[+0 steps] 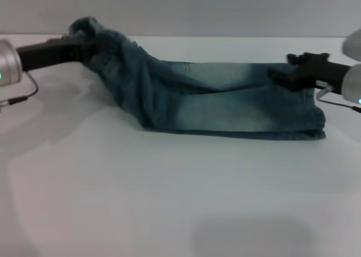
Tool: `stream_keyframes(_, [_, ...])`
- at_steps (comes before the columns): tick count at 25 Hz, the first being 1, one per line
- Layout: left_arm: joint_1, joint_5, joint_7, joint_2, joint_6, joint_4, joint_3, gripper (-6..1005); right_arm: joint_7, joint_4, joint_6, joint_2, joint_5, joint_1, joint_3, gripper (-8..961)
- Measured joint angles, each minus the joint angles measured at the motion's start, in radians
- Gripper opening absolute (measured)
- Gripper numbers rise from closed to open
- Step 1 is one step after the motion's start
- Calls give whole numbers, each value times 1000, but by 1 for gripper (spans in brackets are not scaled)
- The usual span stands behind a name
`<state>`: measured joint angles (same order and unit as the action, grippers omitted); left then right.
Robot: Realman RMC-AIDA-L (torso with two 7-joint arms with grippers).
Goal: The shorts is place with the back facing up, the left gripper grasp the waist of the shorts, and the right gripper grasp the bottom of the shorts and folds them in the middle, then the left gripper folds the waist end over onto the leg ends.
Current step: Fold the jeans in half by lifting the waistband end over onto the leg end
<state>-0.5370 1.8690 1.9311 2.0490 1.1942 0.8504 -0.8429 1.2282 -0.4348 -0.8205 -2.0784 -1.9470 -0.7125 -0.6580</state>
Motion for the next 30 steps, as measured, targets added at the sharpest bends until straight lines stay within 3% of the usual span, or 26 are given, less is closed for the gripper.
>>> stream_keyframes(3, [-29, -13, 0, 0, 37, 15, 0, 53, -21, 26, 0, -3, 50, -24, -51, 576])
stream_keyframes(7, [-73, -19, 4, 0, 78, 30, 0, 57, -66, 40, -13, -3, 226, -31, -210, 576])
stream_keyframes(13, [-116, -19, 14, 0, 113, 34, 0, 63, -67, 41, -24, -4, 337, -38, -386, 577])
stream_keyframes(23, [-146, -14, 16, 0, 103, 25, -1, 73, -56, 20, -26, -8, 565, -43, -776, 576])
stream_keyframes(30, [-152, -13, 17, 2, 97, 23, -2, 79, -51, -44, -26, -9, 664, -49, -937, 577])
